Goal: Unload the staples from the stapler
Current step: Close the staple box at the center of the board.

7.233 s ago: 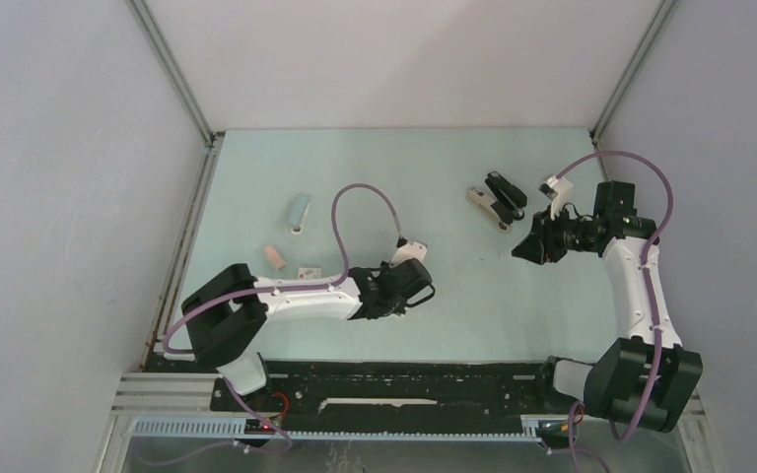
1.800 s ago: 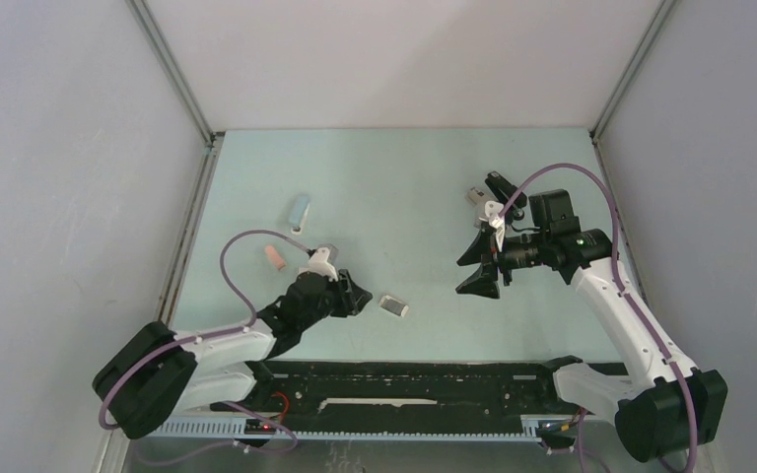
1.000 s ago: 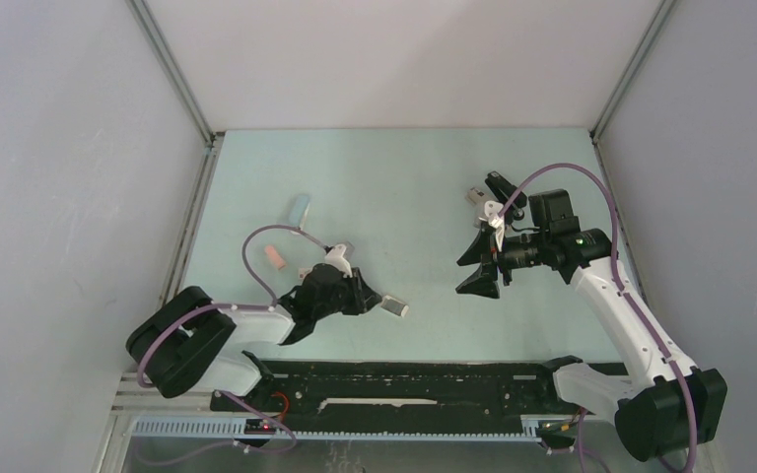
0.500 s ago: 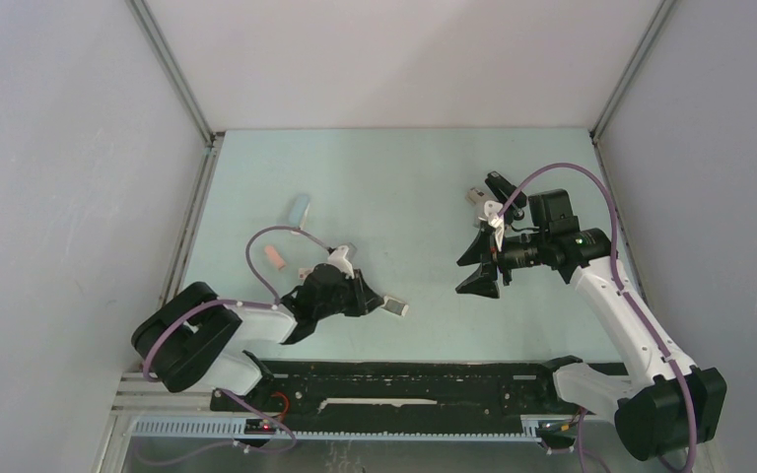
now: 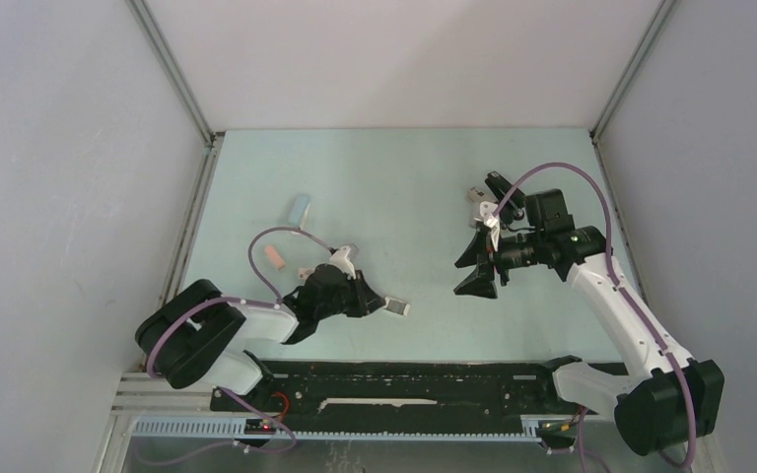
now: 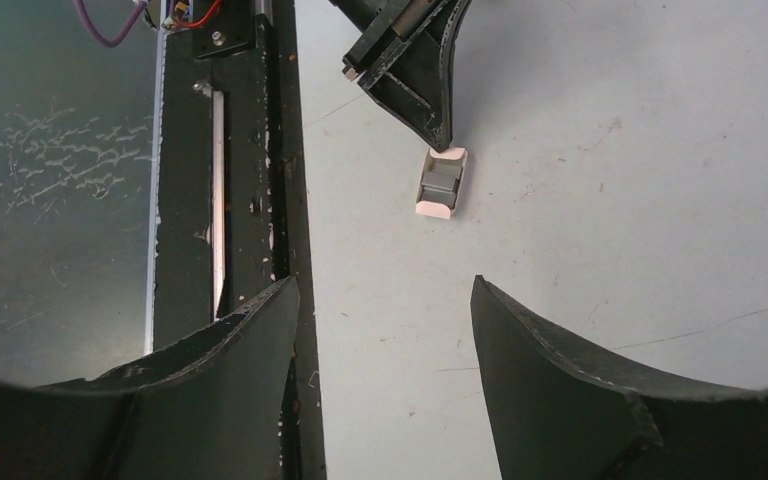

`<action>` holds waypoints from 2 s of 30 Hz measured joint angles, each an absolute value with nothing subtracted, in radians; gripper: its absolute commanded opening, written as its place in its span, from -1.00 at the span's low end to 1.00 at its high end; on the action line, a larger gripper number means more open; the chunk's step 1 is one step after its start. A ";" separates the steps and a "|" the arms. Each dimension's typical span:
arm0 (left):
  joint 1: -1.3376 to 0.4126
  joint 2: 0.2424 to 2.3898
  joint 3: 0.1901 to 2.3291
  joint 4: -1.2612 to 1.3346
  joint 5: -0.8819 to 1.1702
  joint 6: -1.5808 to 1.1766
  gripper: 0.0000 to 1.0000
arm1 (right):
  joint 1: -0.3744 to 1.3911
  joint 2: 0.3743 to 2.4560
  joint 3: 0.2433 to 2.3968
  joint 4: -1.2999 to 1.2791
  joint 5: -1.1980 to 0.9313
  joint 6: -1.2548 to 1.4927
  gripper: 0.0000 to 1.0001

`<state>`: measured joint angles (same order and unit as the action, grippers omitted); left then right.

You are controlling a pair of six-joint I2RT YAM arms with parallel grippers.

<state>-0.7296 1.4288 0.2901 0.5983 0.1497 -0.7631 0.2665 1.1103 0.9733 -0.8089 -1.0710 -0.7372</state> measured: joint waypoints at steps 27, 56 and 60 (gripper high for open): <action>-0.790 1.374 0.305 0.575 0.111 -0.801 -0.27 | 0.311 1.144 0.962 -0.792 -1.020 -0.717 0.45; -0.588 0.727 0.273 0.155 -0.250 -0.699 0.22 | 0.311 1.144 0.962 -0.791 -1.011 -0.716 0.46; -0.524 0.757 0.272 0.161 -0.230 -0.699 0.23 | 0.311 1.144 0.962 -0.791 -1.011 -0.716 0.46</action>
